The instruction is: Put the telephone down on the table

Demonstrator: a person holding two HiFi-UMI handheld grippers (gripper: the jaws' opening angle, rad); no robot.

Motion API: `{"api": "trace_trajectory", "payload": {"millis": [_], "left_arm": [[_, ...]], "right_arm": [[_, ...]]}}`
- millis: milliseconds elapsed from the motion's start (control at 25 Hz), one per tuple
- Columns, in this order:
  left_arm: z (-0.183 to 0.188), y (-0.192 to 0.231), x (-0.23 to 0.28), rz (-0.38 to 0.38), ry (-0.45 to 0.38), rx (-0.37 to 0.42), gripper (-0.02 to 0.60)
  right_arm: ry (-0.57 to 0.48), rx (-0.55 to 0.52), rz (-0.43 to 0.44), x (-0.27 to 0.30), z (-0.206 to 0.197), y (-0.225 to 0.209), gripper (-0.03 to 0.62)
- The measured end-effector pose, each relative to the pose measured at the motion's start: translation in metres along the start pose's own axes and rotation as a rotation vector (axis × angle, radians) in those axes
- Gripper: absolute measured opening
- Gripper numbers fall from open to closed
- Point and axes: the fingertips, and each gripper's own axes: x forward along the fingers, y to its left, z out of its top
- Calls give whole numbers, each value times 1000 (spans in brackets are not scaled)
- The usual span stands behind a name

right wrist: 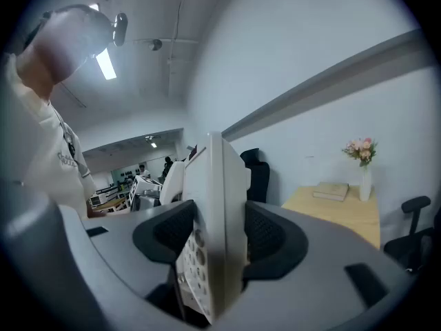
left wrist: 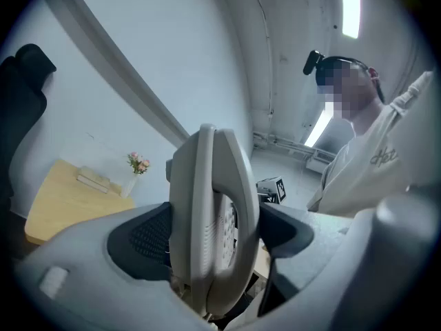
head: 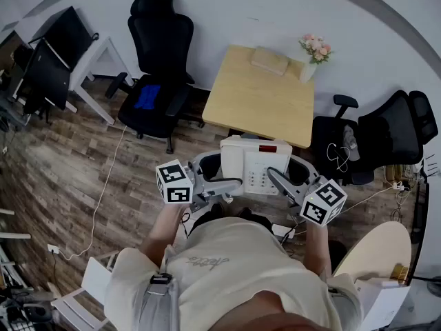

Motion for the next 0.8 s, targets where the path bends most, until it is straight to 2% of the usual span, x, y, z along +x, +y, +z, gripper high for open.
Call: {"api": "trace_trajectory", "payload": {"millis": [600, 800], "left_arm": [[0, 12, -38, -63, 27, 10, 379], [-8, 15, -44, -90, 21, -37, 379]], "right_arm": [[-11, 4, -58, 29, -9, 25, 218], [8, 5, -81, 33, -15, 30, 218]]}}
